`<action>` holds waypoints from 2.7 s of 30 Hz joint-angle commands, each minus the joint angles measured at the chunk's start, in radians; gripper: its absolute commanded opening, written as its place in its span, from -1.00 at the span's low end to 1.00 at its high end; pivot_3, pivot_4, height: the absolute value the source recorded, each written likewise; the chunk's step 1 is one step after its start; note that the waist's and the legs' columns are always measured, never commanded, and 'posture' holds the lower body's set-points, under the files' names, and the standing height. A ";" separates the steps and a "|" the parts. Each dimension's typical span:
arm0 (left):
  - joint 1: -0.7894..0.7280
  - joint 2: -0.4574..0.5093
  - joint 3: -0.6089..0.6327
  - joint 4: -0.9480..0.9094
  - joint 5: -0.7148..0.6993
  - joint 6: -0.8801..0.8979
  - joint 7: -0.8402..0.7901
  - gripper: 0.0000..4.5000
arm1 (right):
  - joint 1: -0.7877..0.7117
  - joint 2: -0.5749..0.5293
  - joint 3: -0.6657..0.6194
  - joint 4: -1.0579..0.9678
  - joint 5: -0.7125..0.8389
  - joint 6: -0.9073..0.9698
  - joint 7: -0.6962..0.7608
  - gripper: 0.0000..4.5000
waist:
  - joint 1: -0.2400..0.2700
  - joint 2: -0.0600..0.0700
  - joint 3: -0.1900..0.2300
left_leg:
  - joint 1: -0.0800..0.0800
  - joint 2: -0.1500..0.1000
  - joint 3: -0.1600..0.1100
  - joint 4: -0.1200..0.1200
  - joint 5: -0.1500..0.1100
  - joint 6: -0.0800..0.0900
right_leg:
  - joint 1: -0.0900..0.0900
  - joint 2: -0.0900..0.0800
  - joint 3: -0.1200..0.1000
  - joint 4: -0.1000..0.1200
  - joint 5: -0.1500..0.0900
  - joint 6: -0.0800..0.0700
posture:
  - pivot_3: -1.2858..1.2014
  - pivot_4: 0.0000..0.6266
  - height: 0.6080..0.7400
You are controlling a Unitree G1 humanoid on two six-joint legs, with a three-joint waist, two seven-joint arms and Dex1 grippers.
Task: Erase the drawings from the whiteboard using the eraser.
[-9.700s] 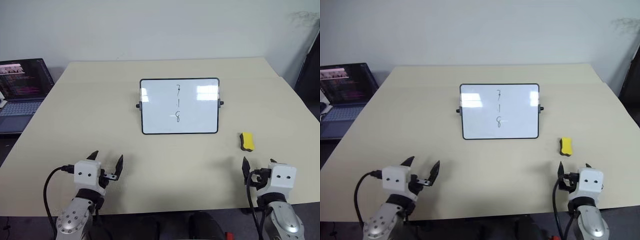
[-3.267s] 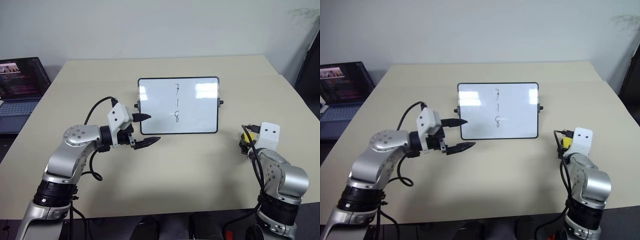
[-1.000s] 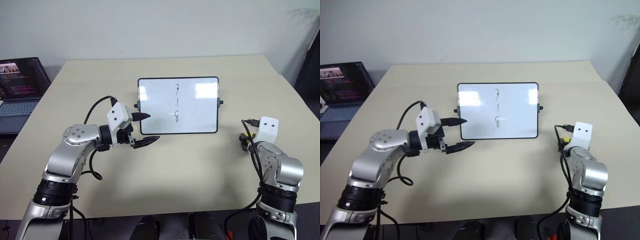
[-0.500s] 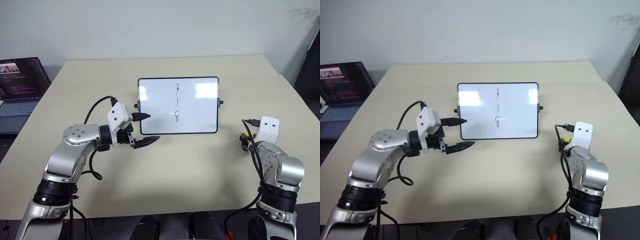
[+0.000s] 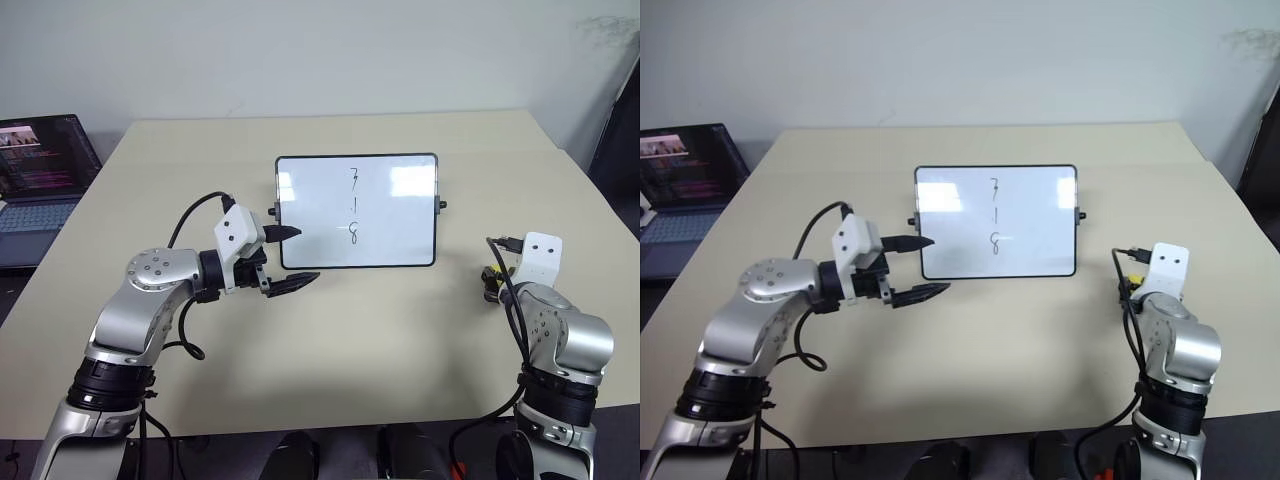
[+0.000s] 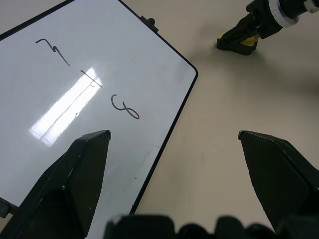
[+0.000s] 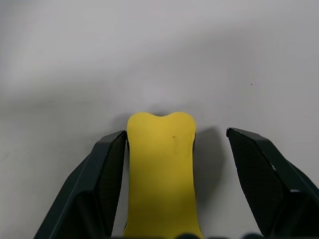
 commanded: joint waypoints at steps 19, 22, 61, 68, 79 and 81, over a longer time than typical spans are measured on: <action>-0.027 0.003 0.018 -0.008 0.007 -0.018 -0.007 1.00 | -0.008 0.002 -0.024 -0.040 -0.004 -0.008 -0.009 -0.49 | 0.000 0.000 0.000 | 0.000 0.000 0.000 0.000 0.000 0.000 | 0.000 0.000 0.000 0.000 0.000 0.000 | 0.03 -0.52 1.00; -0.027 0.003 0.017 -0.008 0.006 -0.017 -0.008 1.00 | -0.009 -0.004 -0.019 -0.040 -0.004 -0.009 -0.006 -0.49 | 0.000 0.000 0.000 | 0.000 0.000 0.000 0.000 0.000 0.000 | 0.000 0.000 0.000 0.000 0.000 0.000 | 0.03 -0.52 1.00; 0.090 -0.217 0.017 -0.034 0.191 0.034 0.461 1.00 | -0.419 -0.105 0.425 0.397 -0.004 -0.829 0.419 -0.49 | -0.004 0.000 0.000 | 0.000 0.000 0.000 0.000 0.001 -0.002 | -0.001 -0.001 0.000 0.000 0.000 0.000 | 0.03 -0.52 1.00; 0.111 -0.251 -0.011 -0.032 0.226 0.004 0.486 1.00 | -0.514 -0.087 0.441 0.597 -0.033 -0.987 0.448 -0.49 | -0.002 0.000 0.000 | 0.000 0.000 0.000 0.000 0.002 -0.004 | -0.001 -0.001 0.000 0.000 0.000 0.000 | 0.03 -0.52 1.00; 0.019 -0.276 -0.020 0.026 0.261 -0.021 0.489 1.00 | -0.656 -0.050 0.474 0.886 -0.093 -1.148 0.497 -0.49 | -0.004 0.000 0.000 | 0.000 0.000 0.001 0.000 0.002 -0.004 | -0.001 -0.001 0.000 0.000 0.001 0.000 | 0.03 -0.52 1.00; 0.013 -0.271 -0.016 0.030 0.265 -0.024 0.489 1.00 | -0.671 -0.043 0.480 0.916 -0.101 -1.169 0.502 -0.49 | -0.006 0.000 0.000 | 0.000 0.000 0.001 0.000 0.002 -0.004 | -0.001 -0.001 0.000 0.000 0.001 0.000 | 0.03 -0.52 1.00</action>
